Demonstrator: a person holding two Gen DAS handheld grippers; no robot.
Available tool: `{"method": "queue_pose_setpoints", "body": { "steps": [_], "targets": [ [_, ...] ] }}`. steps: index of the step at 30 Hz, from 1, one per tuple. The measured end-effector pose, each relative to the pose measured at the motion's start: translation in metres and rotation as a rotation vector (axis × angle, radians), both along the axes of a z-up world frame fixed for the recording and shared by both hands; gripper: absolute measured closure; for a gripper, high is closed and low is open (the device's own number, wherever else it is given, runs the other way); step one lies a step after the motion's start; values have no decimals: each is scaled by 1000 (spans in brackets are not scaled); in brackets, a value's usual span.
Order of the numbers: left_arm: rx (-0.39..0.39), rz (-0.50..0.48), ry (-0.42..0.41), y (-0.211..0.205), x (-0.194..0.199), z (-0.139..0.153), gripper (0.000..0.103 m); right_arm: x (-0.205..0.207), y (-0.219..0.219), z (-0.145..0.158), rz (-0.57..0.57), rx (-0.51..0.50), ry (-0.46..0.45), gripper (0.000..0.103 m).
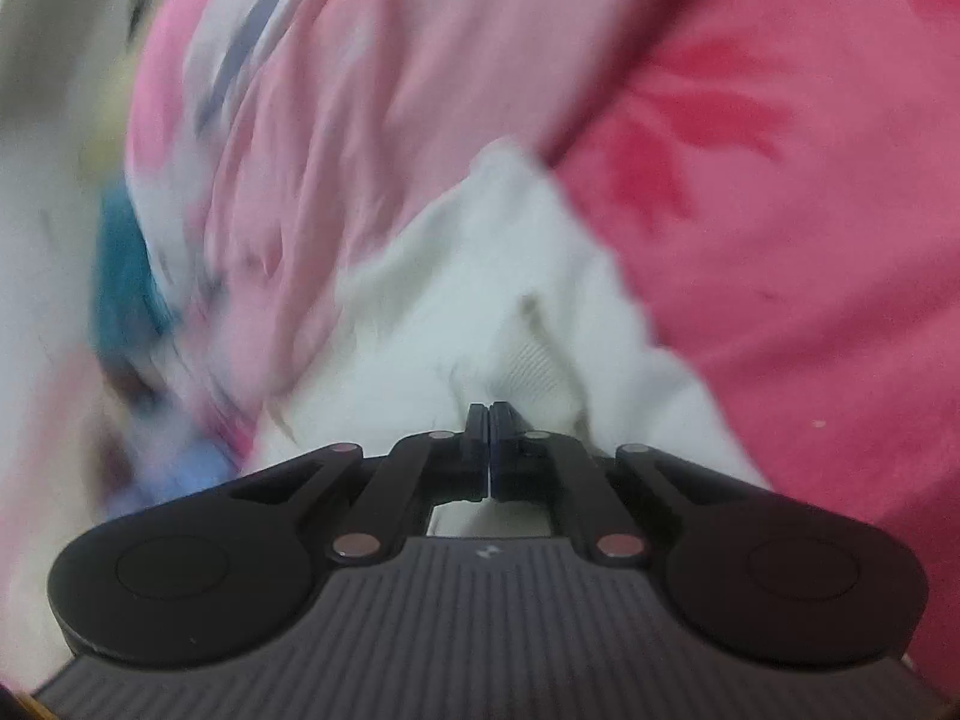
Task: Fold clothes
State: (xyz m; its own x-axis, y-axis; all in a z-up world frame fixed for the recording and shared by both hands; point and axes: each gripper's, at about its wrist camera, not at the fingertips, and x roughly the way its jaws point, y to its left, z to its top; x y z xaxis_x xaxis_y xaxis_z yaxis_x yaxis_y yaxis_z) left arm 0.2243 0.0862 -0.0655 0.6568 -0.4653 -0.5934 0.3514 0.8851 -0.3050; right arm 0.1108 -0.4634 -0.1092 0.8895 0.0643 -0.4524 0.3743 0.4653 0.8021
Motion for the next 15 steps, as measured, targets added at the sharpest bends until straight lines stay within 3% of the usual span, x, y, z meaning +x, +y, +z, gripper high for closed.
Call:
{"method": "queue_pose_setpoints", "body": {
  "steps": [2, 3, 7, 11, 15],
  "targets": [
    [-1, 0, 2, 0, 0, 0, 35, -16, -11, -6, -94, 100, -65, 100],
    [-1, 0, 2, 0, 0, 0, 35, -22, -10, -1, -107, 90, -81, 98],
    [1, 1, 3, 0, 0, 0, 35, -33, 16, 14, 14, 86, -151, 98],
    [1, 2, 3, 0, 0, 0, 35, -26, 39, -2, 103, -11, 9, 103],
    [-1, 2, 5, 0, 0, 0, 35, -32, 42, 11, 83, -15, -27, 98]
  ]
}}
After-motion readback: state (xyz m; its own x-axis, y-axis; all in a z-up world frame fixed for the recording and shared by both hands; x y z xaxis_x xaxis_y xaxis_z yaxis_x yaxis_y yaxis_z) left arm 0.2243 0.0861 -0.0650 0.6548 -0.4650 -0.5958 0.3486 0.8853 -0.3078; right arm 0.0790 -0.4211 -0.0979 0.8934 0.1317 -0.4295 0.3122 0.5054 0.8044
